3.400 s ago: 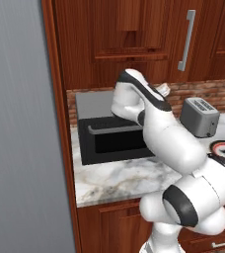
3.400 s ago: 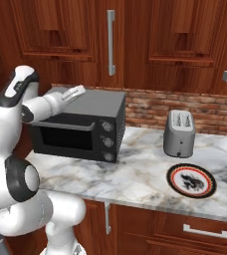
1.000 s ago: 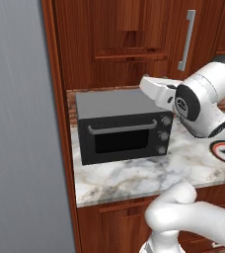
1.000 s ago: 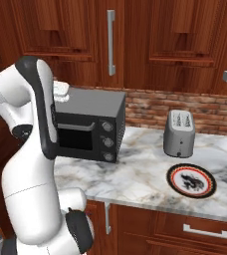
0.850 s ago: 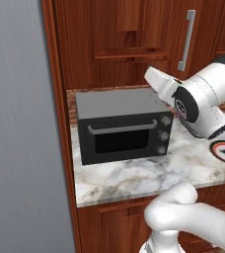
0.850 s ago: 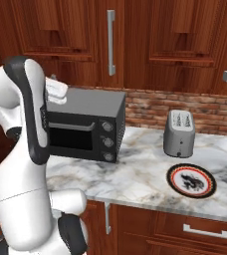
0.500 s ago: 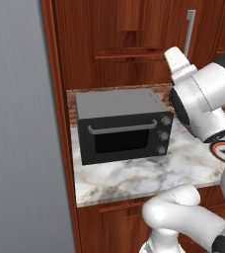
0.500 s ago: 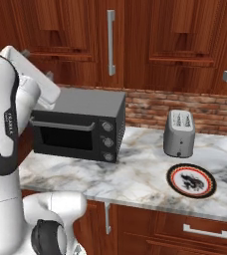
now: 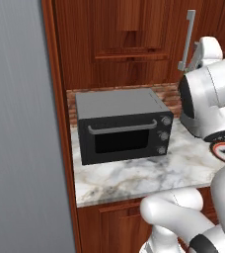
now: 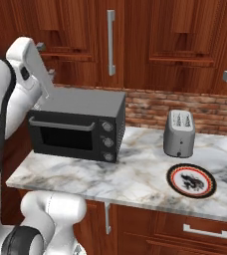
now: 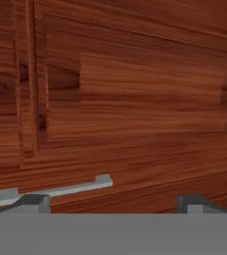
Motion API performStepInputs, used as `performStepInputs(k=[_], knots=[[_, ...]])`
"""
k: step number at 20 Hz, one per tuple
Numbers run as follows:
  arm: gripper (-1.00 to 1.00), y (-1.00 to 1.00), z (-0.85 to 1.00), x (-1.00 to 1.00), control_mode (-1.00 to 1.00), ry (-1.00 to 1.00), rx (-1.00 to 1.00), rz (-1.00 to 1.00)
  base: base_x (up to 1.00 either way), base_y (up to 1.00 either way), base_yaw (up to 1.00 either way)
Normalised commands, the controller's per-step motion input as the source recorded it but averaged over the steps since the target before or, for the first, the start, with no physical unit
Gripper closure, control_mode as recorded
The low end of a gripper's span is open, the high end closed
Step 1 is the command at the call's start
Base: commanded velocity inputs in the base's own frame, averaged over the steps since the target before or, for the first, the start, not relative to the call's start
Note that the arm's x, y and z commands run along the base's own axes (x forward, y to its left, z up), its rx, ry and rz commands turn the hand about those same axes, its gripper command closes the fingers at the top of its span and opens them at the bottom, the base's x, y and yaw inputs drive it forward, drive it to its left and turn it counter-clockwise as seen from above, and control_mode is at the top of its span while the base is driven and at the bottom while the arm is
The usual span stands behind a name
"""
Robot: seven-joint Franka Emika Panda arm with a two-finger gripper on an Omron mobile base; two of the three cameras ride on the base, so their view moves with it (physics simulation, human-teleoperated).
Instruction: Pick up the bagel from the plate, place it on the toaster oven rack, close the door, and set the timer.
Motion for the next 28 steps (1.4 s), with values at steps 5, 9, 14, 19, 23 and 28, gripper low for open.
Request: performStepInputs(k=[5, 9, 14, 19, 23, 28], knots=[[-1.0, -0.01, 0.0, -0.49, -1.0, 0.55, 0.87, 0.0, 0.0, 0.0, 0.0], [-1.0, 0.0, 0.0, -0.61, -1.0, 0.61, 0.84, 0.0, 0.0, 0.0, 0.0], [-1.0, 0.03, 0.0, -0.59, -1.0, 0.6, 0.73, 0.0, 0.0, 0.0, 0.0], [-1.0, 0.17, 0.04, -0.36, -1.0, 0.47, 0.53, 0.01, 0.0, 0.0, 0.0], [-1.0, 0.19, 0.45, -0.05, -1.0, -0.26, 0.19, 0.2, 0.0, 0.0, 0.0], [-1.0, 0.11, 0.57, 0.0, -1.0, -0.74, -0.03, 0.25, 0.0, 0.0, 0.0]])
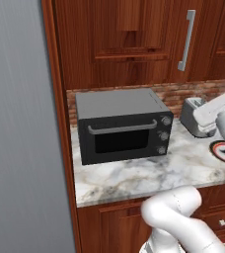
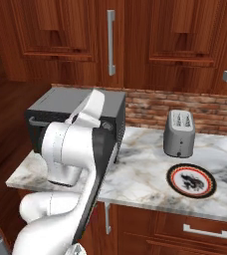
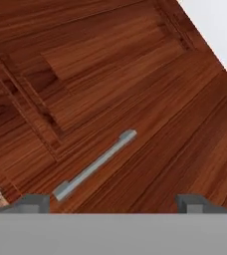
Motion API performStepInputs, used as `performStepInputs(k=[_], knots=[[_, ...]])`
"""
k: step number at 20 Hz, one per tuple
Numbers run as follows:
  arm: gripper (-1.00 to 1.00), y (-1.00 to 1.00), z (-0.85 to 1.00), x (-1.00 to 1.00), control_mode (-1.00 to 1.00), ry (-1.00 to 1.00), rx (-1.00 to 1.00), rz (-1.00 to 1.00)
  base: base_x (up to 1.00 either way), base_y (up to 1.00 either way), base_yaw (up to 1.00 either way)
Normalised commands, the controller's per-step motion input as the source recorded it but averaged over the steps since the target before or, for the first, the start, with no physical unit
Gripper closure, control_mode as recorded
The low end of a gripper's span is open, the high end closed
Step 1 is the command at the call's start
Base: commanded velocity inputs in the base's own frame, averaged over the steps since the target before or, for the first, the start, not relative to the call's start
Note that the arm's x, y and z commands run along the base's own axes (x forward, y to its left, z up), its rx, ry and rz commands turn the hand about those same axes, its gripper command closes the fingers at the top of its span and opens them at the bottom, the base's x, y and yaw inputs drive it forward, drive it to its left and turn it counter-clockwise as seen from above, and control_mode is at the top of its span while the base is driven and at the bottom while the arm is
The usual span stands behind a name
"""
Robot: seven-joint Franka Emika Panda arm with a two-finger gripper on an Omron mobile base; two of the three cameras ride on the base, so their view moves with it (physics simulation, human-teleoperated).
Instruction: Pick up the bagel from the plate, place it on the toaster oven rack, close the door, and set the timer.
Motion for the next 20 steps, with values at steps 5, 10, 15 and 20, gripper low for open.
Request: performStepInputs(k=[5, 10, 15, 20], knots=[[-1.0, 0.08, 0.42, 0.0, -1.0, -0.91, -0.28, 0.19, 0.0, 0.0, 0.0], [-1.0, 0.27, 0.02, 0.16, -1.0, -0.98, -0.6, 0.06, 0.0, 0.0, 0.0], [-1.0, 0.35, -0.02, 0.2, -1.0, -0.97, -0.77, 0.0, 0.0, 0.0, 0.0], [-1.0, 0.08, -0.77, 0.08, -1.0, -0.53, -0.86, -0.03, 0.0, 0.0, 0.0]])
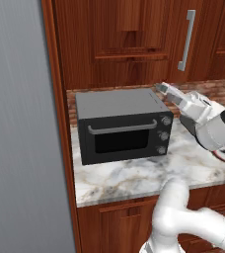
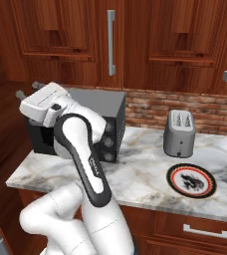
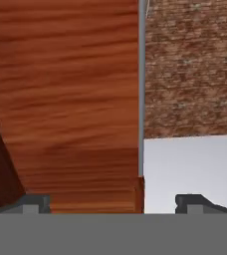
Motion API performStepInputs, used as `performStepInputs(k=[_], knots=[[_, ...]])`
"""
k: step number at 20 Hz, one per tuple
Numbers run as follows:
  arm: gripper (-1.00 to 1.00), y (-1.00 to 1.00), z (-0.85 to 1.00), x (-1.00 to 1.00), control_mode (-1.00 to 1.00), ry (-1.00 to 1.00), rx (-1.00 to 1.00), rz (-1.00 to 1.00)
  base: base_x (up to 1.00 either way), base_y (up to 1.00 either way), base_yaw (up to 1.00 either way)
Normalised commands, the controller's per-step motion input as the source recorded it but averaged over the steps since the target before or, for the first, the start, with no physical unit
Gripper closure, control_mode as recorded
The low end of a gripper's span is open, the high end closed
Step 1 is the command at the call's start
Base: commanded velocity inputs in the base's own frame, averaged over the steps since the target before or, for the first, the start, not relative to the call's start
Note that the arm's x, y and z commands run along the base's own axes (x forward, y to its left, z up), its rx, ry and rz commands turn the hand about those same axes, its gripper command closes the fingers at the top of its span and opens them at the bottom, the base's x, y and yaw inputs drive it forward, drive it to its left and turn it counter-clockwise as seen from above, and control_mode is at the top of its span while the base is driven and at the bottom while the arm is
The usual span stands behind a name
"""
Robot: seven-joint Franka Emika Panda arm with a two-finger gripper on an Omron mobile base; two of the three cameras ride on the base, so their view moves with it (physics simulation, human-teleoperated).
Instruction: Pick up the bagel from the plate, place it on the toaster oven rack, close the door, and set the timer.
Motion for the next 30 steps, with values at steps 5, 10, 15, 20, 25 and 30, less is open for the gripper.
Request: performStepInputs(k=[5, 10, 15, 20, 25, 30], knots=[[-1.0, 0.0, -0.5, 0.04, -1.0, -0.18, -0.73, -0.12, 0.0, 0.0, 0.0], [-1.0, 0.0, -0.02, -0.01, -1.0, -0.46, -0.61, -0.11, 0.0, 0.0, 0.0], [-1.0, 0.0, -0.04, 0.0, -1.0, -0.61, -0.53, -0.14, 0.0, 0.0, 0.0], [-1.0, 0.0, -0.65, 0.0, -1.0, -0.44, -0.6, -0.13, 0.0, 0.0, 0.0], [-1.0, -0.04, -0.9, -0.06, -1.0, -0.2, -0.5, 0.12, 0.0, 0.0, 0.0], [-1.0, -0.2, -0.69, 0.0, -1.0, -0.23, -0.34, 0.34, 0.0, 0.0, 0.0]])
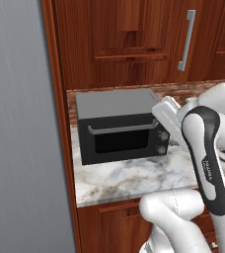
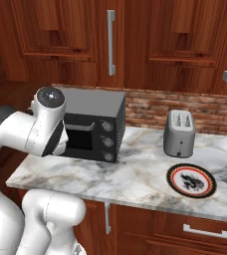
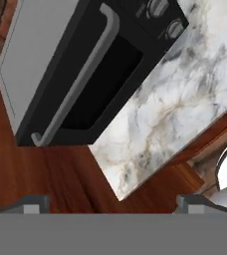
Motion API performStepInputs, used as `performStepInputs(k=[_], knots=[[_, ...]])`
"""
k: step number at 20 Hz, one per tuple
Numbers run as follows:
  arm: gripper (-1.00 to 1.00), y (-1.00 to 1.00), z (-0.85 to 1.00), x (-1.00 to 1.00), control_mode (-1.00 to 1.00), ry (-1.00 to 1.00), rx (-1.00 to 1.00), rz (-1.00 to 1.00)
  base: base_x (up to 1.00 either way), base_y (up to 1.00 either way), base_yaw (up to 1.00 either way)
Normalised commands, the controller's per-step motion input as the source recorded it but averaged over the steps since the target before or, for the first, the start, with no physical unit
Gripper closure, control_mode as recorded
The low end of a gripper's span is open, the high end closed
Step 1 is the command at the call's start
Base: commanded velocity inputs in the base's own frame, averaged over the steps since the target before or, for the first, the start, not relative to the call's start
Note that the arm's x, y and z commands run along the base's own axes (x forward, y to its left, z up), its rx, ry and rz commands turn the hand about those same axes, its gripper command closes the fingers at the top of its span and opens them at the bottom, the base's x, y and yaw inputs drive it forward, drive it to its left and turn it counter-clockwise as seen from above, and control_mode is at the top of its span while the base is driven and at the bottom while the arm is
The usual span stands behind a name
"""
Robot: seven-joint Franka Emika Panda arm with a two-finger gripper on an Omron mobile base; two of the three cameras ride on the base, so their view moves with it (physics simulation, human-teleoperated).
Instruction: Pick up the bagel from the plate, place it on the toaster oven rack, close the door, and set the timer.
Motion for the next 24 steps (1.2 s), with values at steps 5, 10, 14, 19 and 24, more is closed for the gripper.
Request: performStepInputs(k=[5, 10, 14, 19, 24], knots=[[-1.0, -0.4, -0.46, 0.01, -1.0, -0.12, -0.26, 0.39, 0.0, 0.0, 0.0], [-1.0, -0.07, -0.38, 0.0, -1.0, -0.15, -0.39, 0.24, 0.0, 0.0, 0.0], [-1.0, 0.03, -0.22, 0.12, -1.0, -0.09, -0.55, 0.04, 0.0, 0.0, 0.0], [-1.0, 0.01, -0.28, 0.28, -1.0, 0.0, -0.57, 0.02, 0.0, 0.0, 0.0], [-1.0, -0.06, -0.43, 0.18, -1.0, 0.0, -0.45, 0.05, 0.0, 0.0, 0.0]])
